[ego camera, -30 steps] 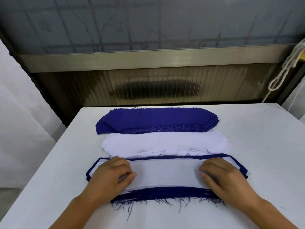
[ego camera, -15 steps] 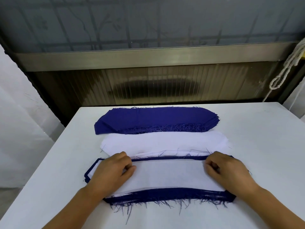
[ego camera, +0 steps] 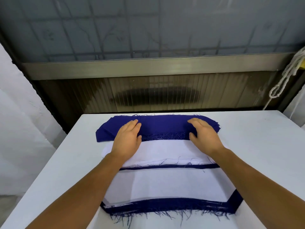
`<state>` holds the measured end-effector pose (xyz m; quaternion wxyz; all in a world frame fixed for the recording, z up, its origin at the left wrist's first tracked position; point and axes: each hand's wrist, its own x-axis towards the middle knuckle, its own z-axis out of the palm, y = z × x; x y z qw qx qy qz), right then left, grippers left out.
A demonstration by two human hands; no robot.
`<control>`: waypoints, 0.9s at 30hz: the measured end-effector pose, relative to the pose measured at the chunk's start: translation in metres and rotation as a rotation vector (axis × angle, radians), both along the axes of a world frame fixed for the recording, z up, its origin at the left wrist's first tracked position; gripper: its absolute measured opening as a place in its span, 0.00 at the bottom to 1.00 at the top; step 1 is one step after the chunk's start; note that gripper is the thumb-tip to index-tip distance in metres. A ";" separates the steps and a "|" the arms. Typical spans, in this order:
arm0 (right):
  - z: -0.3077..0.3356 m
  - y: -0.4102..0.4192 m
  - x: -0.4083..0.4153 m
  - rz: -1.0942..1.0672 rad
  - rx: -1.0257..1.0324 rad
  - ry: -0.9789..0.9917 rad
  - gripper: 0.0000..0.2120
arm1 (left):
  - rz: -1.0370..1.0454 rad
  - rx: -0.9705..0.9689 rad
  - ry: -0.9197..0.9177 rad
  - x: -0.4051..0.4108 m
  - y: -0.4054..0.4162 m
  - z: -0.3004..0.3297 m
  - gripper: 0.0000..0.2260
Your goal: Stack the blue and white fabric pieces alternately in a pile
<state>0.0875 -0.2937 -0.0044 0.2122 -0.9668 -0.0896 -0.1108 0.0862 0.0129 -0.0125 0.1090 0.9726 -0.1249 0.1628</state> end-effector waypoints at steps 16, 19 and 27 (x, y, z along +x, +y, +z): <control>-0.023 0.004 -0.005 -0.084 -0.056 -0.300 0.07 | -0.028 0.141 -0.186 -0.005 0.000 -0.019 0.19; -0.023 0.004 -0.005 -0.078 -0.062 -0.327 0.03 | -0.004 0.060 -0.174 -0.005 0.000 -0.021 0.17; -0.025 0.001 -0.004 -0.054 0.003 -0.282 0.05 | 0.073 0.057 -0.137 -0.006 0.001 -0.022 0.15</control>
